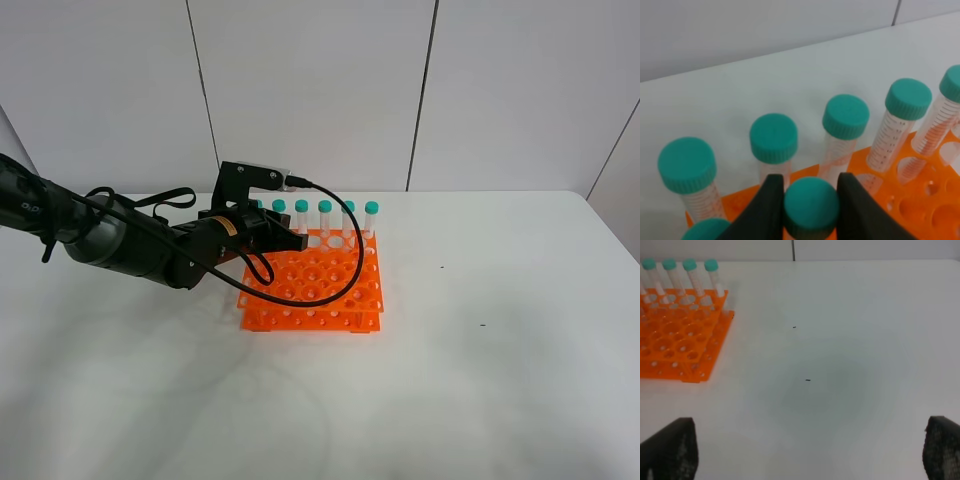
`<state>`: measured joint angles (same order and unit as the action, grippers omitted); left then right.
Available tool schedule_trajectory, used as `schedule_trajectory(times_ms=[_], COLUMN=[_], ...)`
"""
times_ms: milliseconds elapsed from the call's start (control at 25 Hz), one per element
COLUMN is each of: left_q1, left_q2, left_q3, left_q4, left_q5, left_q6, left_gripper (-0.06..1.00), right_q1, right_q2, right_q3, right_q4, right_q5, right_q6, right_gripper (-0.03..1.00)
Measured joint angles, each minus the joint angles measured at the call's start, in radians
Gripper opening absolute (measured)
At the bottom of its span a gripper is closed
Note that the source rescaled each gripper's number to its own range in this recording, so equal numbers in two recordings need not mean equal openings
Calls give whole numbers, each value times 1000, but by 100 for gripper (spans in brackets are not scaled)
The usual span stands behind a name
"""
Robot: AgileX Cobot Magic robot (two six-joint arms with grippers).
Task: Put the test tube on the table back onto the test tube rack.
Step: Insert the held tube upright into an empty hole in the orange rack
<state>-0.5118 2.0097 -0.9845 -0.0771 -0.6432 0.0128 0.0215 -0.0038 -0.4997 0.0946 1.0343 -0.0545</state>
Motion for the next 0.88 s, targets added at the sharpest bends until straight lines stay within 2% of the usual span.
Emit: schedule_trajectory(times_ms=[520,560,600,640,720,880], left_q1=[0,0,0,0,0,-1], left_q2=[0,0,0,-1,-13,-67], left_q3=[0,0,0,0,0,0], left_q4=[0,0,0,0,1,3], left_q5=[1,1,1,2,9,21], left_q6=[-1,-5,-19,-24,-32,-52], left_gripper=[0,3,15,22,31,37], right_q1=[0,0,0,0,0,0], right_q2=[0,0,0,0,0,0], right_q3=[0,0,0,0,0,0], right_q4=[0,0,0,0,0,0], right_q5=[0,0,0,0,0,0], right_q6=[0,0,0,0,0,0], right_gripper=[98,98,98,98,98,98])
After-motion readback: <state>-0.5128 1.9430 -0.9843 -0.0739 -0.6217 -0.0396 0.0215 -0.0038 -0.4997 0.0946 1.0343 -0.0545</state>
